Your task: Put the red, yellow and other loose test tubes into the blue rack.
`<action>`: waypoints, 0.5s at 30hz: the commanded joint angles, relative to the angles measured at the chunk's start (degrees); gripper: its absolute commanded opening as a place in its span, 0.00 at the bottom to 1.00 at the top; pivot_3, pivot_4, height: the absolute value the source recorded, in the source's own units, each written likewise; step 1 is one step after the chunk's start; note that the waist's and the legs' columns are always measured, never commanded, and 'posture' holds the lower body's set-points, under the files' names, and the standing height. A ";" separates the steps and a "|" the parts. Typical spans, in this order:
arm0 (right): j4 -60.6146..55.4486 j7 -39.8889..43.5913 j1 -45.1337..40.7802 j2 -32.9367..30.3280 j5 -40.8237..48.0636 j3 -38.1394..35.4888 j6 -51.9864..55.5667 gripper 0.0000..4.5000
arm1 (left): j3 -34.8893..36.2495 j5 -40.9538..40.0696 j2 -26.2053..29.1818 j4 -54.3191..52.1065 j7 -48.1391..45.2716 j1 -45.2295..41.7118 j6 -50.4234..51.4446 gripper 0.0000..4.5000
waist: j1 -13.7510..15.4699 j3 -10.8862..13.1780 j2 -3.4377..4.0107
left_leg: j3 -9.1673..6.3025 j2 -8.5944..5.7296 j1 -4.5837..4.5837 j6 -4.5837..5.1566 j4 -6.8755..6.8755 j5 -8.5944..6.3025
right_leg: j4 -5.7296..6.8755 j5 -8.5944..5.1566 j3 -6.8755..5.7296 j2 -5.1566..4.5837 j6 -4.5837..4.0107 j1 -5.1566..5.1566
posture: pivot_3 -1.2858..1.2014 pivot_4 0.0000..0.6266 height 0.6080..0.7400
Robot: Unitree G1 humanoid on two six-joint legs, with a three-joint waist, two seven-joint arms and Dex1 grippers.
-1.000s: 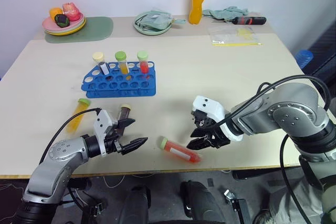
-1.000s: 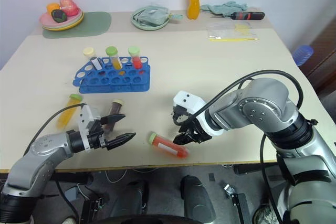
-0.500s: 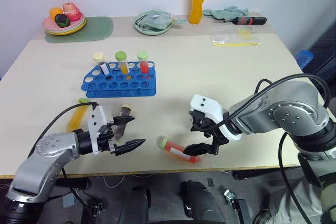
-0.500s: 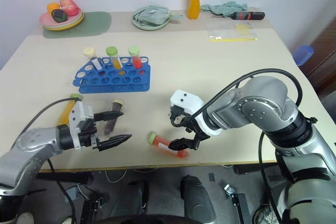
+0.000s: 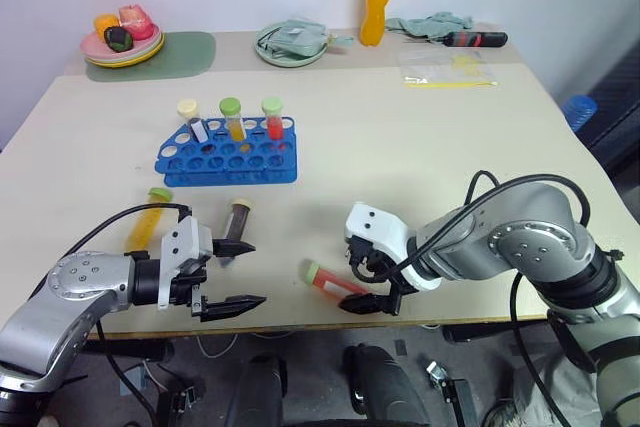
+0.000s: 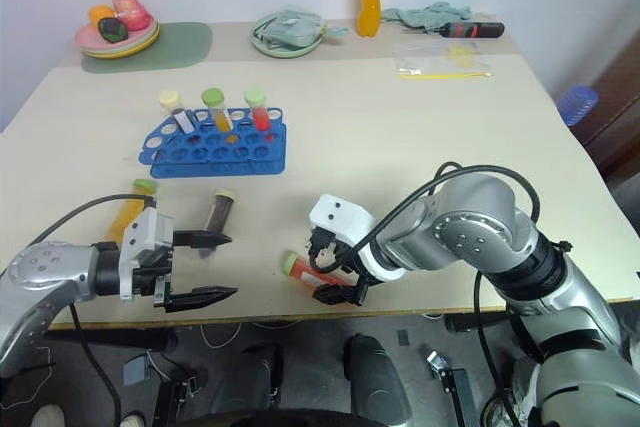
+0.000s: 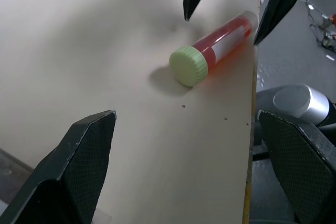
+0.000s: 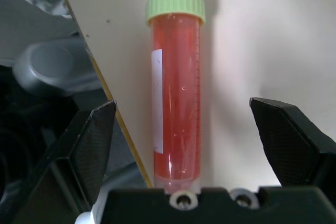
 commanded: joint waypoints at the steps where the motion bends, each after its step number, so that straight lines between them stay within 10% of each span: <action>1: -1.83 -2.23 0.57 -0.04 -3.31 1.17 0.33 1.00 | 1.45 -0.52 0.67 -1.86 0.24 -0.55 0.31 1.00 | -0.02 0.00 0.00 | 0.00 0.00 0.00 0.00 0.00 0.00 | 0.00 0.00 0.00 0.00 0.00 0.00 | 0.52 0.24 1.00; 15: -1.70 2.39 -1.87 -2.28 -17.89 2.90 0.33 1.00 | -1.31 0.97 -1.52 -0.63 2.15 -3.13 0.10 1.00 | 0.00 0.00 0.00 | 0.01 -0.01 0.00 0.00 0.00 0.00 | 0.00 0.00 0.00 0.00 0.00 -0.01 | 0.52 0.24 1.00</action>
